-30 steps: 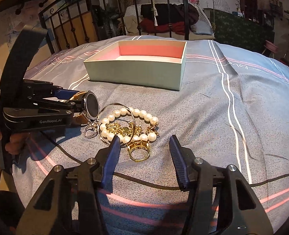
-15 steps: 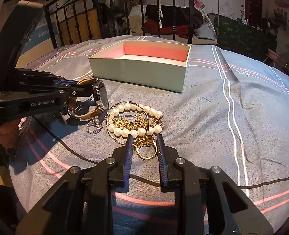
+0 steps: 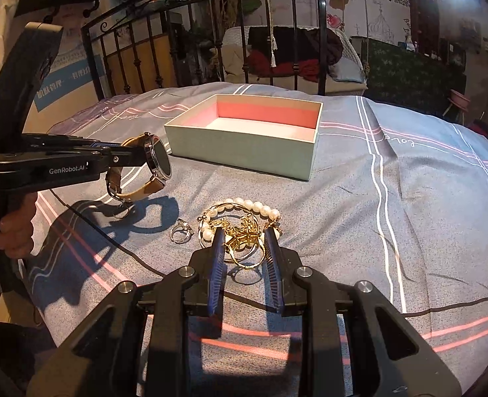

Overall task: Organize jewelry
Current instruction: 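Grasp the tan-strapped watch with the left gripper while the right gripper grasps the gold ring, then carry watch and gold ring into the teal box and open both grippers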

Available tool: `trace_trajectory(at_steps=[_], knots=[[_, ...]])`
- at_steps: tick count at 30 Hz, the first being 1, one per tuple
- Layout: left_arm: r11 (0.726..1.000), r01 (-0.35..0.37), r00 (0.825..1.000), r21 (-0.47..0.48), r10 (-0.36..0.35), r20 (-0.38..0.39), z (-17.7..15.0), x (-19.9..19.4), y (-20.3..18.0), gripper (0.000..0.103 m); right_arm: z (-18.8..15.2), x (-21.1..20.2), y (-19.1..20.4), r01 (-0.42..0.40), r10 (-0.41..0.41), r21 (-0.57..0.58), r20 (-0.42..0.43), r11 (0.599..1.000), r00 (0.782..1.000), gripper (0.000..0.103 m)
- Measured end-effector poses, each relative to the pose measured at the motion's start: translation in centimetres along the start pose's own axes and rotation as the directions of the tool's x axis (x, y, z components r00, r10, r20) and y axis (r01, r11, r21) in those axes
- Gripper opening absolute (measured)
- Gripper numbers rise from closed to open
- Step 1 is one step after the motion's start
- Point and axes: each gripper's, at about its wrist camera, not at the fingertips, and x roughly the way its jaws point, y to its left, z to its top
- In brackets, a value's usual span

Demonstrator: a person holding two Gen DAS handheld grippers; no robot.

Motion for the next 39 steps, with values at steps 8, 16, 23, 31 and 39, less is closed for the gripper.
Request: trace_trajectory(at_steps=[8, 16, 23, 31, 39], knots=[[0.999, -0.008, 1.000, -0.035, 0.009, 0.019, 1.3, -1.0, 0.8, 0.008, 1.6, 0.0, 0.1, -0.018, 0.018, -0.007, 0.024, 1.000, 1.000, 0.025], [0.997, -0.013, 0.999, -0.079, 0.015, 0.029, 2.3, -1.2, 1.6, 0.008, 3.2, 0.6, 0.1, -0.017, 0.017, -0.009, 0.029, 1.000, 0.999, 0.025], [0.999, -0.050, 0.995, -0.014, 0.051, 0.080, 4.7, -2.2, 0.8, 0.008, 6.5, 0.5, -0.4, 0.009, -0.007, -0.024, 0.079, 1.000, 0.997, 0.025], [0.997, -0.064, 0.995, -0.031, 0.066, 0.078, 8.6, 0.1, 1.2, 0.008, 11.4, 2.3, -1.8, 0.036, -0.032, -0.025, 0.128, 0.999, 0.991, 0.025], [0.992, -0.091, 0.995, -0.087, 0.087, -0.046, 10.9, 5.9, 1.9, 0.008, 13.4, 8.2, -3.1, 0.066, -0.067, 0.016, 0.043, 0.998, 0.997, 0.025]])
